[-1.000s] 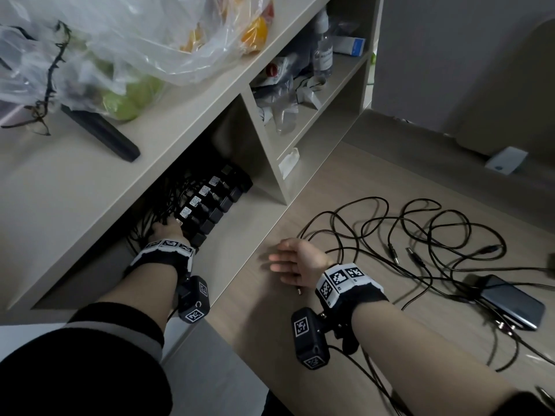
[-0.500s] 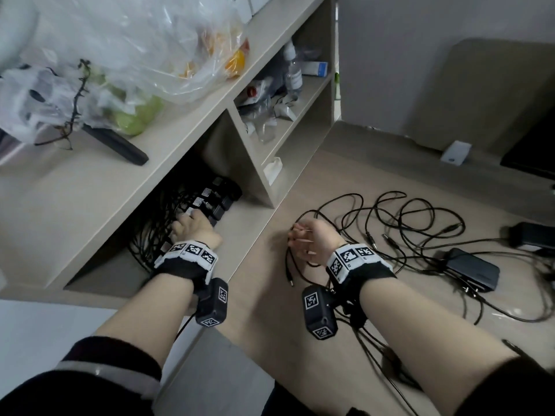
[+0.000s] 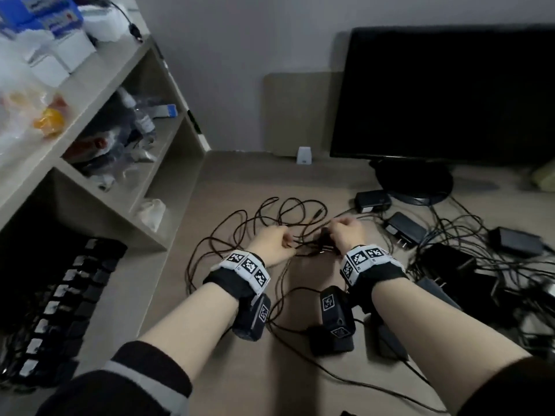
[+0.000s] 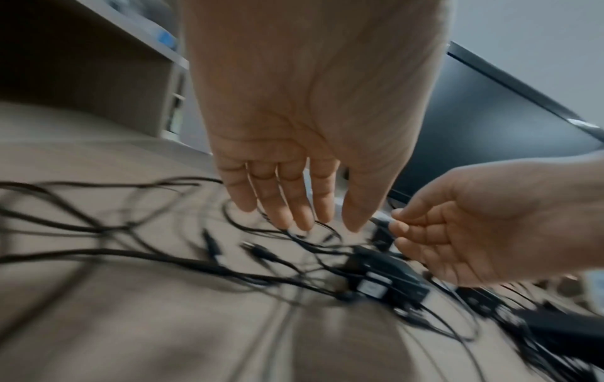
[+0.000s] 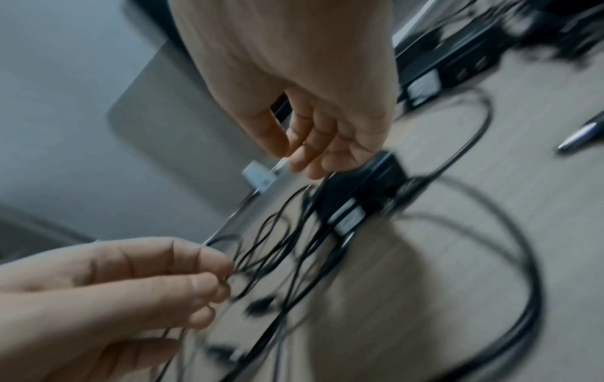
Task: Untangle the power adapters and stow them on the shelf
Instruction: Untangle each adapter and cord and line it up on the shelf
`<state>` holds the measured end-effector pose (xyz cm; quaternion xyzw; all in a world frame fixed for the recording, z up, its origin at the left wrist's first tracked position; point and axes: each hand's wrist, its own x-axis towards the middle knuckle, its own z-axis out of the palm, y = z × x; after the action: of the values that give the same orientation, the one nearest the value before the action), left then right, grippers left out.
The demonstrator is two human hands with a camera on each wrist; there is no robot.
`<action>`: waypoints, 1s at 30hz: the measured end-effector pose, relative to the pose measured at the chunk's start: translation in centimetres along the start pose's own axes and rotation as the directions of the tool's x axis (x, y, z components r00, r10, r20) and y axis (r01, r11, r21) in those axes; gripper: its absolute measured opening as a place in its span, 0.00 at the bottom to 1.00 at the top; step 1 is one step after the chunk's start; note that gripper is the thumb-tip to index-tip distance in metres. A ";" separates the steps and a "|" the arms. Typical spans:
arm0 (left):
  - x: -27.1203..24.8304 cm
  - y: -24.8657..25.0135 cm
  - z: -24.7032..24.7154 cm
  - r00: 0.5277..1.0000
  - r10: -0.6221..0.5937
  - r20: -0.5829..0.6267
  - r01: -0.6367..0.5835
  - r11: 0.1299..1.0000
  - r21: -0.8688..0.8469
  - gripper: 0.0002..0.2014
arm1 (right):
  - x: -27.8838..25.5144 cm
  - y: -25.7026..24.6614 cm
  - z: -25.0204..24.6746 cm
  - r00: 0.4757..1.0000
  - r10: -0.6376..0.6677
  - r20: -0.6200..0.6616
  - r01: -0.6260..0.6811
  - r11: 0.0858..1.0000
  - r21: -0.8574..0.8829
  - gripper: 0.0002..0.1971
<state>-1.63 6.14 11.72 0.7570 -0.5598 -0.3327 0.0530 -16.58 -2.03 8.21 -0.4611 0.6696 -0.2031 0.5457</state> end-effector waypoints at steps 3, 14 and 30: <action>1.4 2.4 1.5 0.992 0.105 0.072 -0.108 0.993 0.042 0.13 | -0.8 -0.8 -3.2 0.996 -0.005 -0.085 -0.007 0.990 -0.140 0.05; 7.7 4.1 3.0 0.972 0.172 0.162 -0.197 0.968 0.154 0.30 | 1.7 -0.1 -3.8 0.977 0.085 0.197 0.072 0.735 -0.675 0.32; 12.1 5.1 0.3 0.954 0.194 0.229 -0.161 0.975 -0.153 0.27 | 6.5 -0.6 -6.6 0.942 0.115 0.315 -0.152 0.984 0.095 0.16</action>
<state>-4.16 -6.32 8.41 0.6520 -0.6045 -0.4531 0.0641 -22.24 -9.32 7.25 -0.4077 0.5929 -0.1302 0.6821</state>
